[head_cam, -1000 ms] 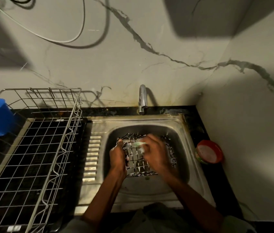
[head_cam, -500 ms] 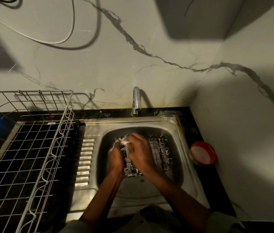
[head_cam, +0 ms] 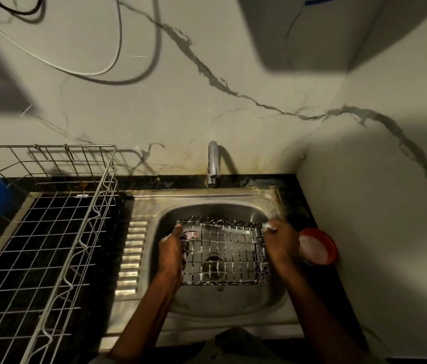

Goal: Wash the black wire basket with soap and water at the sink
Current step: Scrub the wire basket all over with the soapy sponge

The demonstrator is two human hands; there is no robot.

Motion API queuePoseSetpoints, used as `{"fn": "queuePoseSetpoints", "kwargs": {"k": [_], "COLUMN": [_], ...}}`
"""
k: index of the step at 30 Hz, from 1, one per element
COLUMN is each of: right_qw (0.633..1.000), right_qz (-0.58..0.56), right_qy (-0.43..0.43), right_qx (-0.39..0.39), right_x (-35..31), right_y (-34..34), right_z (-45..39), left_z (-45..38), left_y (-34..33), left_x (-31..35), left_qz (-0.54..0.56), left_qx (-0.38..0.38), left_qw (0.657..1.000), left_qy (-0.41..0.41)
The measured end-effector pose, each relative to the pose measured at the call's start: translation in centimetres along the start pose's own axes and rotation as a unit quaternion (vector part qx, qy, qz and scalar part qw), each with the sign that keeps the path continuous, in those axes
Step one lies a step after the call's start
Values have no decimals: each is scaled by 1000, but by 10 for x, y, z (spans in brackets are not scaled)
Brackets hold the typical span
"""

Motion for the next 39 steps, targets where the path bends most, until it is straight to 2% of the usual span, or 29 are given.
{"fn": "queuePoseSetpoints", "kwargs": {"k": [3, 5, 9, 11, 13, 17, 20, 22, 24, 28, 29, 32, 33, 34, 36, 38, 39], "right_qw": [999, 995, 969, 947, 939, 969, 993, 997, 995, 972, 966, 956, 953, 949, 941, 937, 937], "right_qz": [26, 35, -26, -19, 12, -12, 5, 9, -44, -192, -204, -184, -176, -171, -184, -207, -208], "right_qy": [36, 96, 243, 318, 343, 244, 96, 12, -3, 90, 107, 131, 132, 135, 132, 126, 131], "right_qx": [6, -15, -28, -30, -21, -25, -65, -81, -85, -103, -117, -186, -208, -226, -252, -251, -250], "right_x": [-43, -79, -135, -147, -143, -94, -37, -8, -3, -51, -61, -76, -78, -81, -83, -80, -81], "right_y": [-12, -31, -49, -55, -59, -56, -60, -58, -51, -33, -35, -47, -49, -50, -53, -56, -57], "right_z": [15, 33, 68, 83, 91, 72, 48, 37, 27, 14, 10, 4, 3, 6, 11, 18, 23], "left_z": [5, 8, 13, 12, 11, 15, 12, 11, 10, 19, 21, 34, 36, 35, 28, 27, 28], "left_y": [-17, -29, -36, -31, -28, -30, -27, -26, -30, -51, -59, -81, -83, -81, -71, -58, -54], "left_x": [4, 7, 13, 16, 20, 21, 16, 21, 30, 58, 65, 85, 89, 88, 83, 82, 83], "left_qz": [-45, -85, -98, -109, -118, -197, -194, -208, -279, -421, -455, -578, -588, -591, -581, -581, -601], "left_qx": [-13, -23, -23, -11, -7, -9, -22, -31, -45, -101, -117, -138, -148, -162, -178, -148, -123], "left_qw": [999, 996, 993, 991, 989, 977, 978, 975, 953, 875, 851, 752, 736, 731, 744, 750, 734], "left_qy": [-7, -20, -55, -72, -83, -81, -70, -78, -112, -219, -234, -286, -301, -300, -278, -281, -291]}}
Point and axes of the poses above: each hand's wrist, its own z-axis away from the middle knuckle, its own y-axis out of the back of the hand, x = y × z, the point moved 9 cm from there along -z, towards the middle knuckle, and after that the axes turned 14 degrees about -x, right-handed, at the moved point
